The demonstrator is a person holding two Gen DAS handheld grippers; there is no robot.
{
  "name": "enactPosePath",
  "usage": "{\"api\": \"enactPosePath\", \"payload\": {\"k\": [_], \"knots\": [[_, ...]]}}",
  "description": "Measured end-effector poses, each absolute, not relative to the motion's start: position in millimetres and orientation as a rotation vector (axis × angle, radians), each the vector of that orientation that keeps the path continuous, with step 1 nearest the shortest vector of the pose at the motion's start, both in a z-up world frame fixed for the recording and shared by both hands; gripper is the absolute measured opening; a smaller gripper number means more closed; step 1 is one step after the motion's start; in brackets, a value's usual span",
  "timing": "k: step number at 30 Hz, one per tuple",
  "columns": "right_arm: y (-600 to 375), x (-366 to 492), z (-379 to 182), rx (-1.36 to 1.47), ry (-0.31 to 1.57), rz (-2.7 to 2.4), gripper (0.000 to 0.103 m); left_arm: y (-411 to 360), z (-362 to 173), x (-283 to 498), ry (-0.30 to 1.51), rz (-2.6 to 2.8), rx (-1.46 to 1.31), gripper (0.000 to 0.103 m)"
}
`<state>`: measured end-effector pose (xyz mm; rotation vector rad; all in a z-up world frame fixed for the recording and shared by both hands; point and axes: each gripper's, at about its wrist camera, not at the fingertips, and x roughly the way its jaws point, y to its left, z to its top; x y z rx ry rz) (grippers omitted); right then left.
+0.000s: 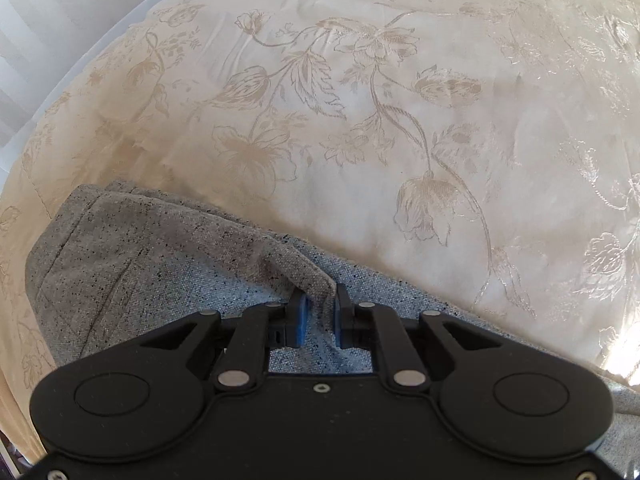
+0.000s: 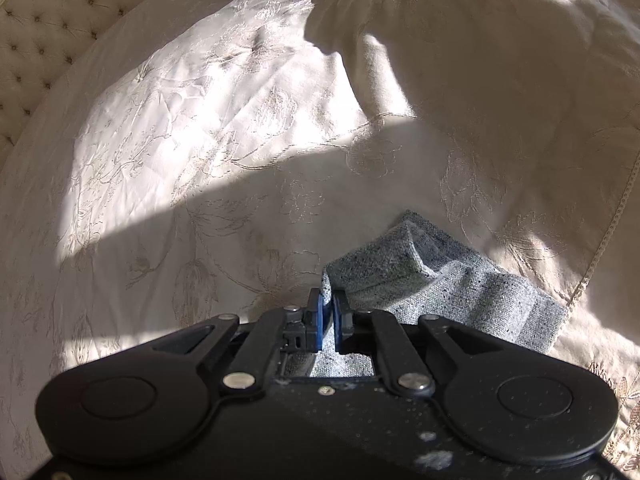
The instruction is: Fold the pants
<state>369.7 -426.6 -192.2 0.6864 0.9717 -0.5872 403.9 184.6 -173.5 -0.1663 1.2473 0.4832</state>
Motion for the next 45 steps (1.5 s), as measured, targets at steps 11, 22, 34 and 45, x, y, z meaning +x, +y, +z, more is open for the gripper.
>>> {"api": "enactPosePath", "payload": {"k": [11, 22, 34, 45], "knots": [[-466.6, 322.3, -143.7, 0.552, 0.87, -0.455, 0.025, 184.8, -179.8, 418.4, 1.245, 0.511, -0.17, 0.017], [-490.7, 269.0, -176.6, 0.342, 1.014, -0.374, 0.027, 163.9, -178.4, 406.1, 1.206, 0.515, -0.003, 0.02], [-497.6, 296.6, -208.0, 0.275, 1.097, -0.141, 0.034, 147.5, -177.1, 406.7, 1.196, 0.553, 0.108, 0.02], [-513.8, 270.3, -167.7, 0.344, 1.1, -0.143, 0.004, 142.3, -181.0, 407.8, 1.204, 0.55, 0.152, 0.02]]}}
